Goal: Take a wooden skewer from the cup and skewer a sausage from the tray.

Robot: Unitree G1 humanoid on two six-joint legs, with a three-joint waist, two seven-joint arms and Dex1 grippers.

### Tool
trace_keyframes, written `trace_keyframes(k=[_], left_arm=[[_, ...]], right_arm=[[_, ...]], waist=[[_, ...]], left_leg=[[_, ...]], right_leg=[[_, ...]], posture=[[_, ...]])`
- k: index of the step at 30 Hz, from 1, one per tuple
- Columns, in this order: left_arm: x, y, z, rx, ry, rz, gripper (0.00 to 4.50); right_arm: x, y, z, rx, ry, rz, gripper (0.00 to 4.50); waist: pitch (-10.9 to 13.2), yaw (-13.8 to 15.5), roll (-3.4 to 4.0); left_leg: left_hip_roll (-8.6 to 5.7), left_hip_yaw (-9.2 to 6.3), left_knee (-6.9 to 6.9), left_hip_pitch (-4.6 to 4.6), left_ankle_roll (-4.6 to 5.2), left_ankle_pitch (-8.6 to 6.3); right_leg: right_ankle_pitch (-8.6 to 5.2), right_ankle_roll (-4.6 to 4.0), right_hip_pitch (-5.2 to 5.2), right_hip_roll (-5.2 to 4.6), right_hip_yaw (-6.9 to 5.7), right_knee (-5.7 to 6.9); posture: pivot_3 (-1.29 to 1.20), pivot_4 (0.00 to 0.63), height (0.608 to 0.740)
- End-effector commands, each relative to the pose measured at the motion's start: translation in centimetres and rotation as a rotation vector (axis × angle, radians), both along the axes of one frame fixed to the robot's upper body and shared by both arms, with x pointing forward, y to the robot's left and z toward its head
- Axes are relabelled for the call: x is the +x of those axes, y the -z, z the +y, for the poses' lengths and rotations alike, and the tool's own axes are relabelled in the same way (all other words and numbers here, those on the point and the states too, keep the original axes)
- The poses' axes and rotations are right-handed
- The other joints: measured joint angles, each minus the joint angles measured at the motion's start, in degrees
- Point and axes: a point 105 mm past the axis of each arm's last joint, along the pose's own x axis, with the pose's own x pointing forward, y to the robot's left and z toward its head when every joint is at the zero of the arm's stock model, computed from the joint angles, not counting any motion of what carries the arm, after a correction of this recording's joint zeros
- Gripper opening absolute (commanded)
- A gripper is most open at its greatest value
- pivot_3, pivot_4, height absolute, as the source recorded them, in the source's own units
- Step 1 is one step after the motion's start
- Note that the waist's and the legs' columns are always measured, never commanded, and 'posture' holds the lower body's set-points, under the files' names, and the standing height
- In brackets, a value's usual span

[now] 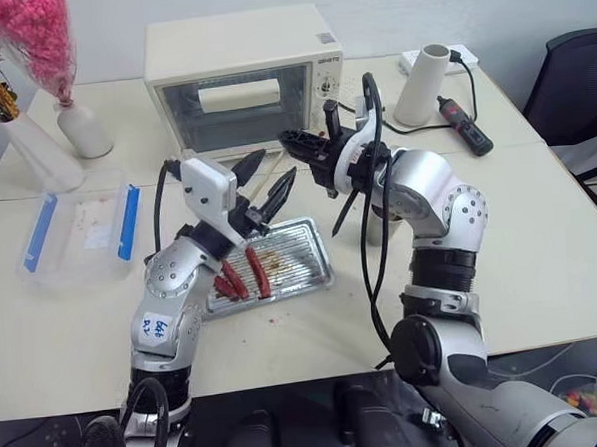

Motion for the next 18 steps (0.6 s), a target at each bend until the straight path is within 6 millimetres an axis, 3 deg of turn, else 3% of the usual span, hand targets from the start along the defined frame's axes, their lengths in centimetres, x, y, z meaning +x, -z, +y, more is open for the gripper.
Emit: trace_keyframes(k=[1, 10, 18], left_arm=[[-1.1, -1.1, 0.5, -0.019, -0.008, -0.041, 2.74], [-1.9, -0.3, 2.4, -0.012, -0.072, 0.004, 2.74], [-1.7, -0.1, 1.4, -0.012, -0.028, 0.020, 2.74]], right_arm=[[-0.5, -1.1, 0.0, 0.031, -0.018, -0.049, 0.00], [-0.4, -1.5, -0.2, 0.045, -0.004, -0.057, 0.00], [-0.3, -1.6, -0.1, 0.053, -0.008, -0.055, 0.00]], waist=[[0.0, 0.0, 0.00], [0.0, 0.0, 0.00], [0.0, 0.1, 0.00]], left_leg=[[0.00, 0.00, 0.00, 0.00, 0.00, 0.00], [0.04, -0.02, 0.00, 0.00, 0.00, 0.00], [0.02, -0.03, 0.00, -0.01, 0.00, 0.00]], right_leg=[[0.00, 0.00, 0.00, 0.00, 0.02, 0.00], [0.00, 0.00, 0.00, 0.00, 0.13, -0.01], [0.00, 0.00, 0.00, 0.00, 0.12, -0.03]], posture=[[0.00, 0.150, 0.740], [0.00, 0.150, 0.740], [0.00, 0.150, 0.740]])
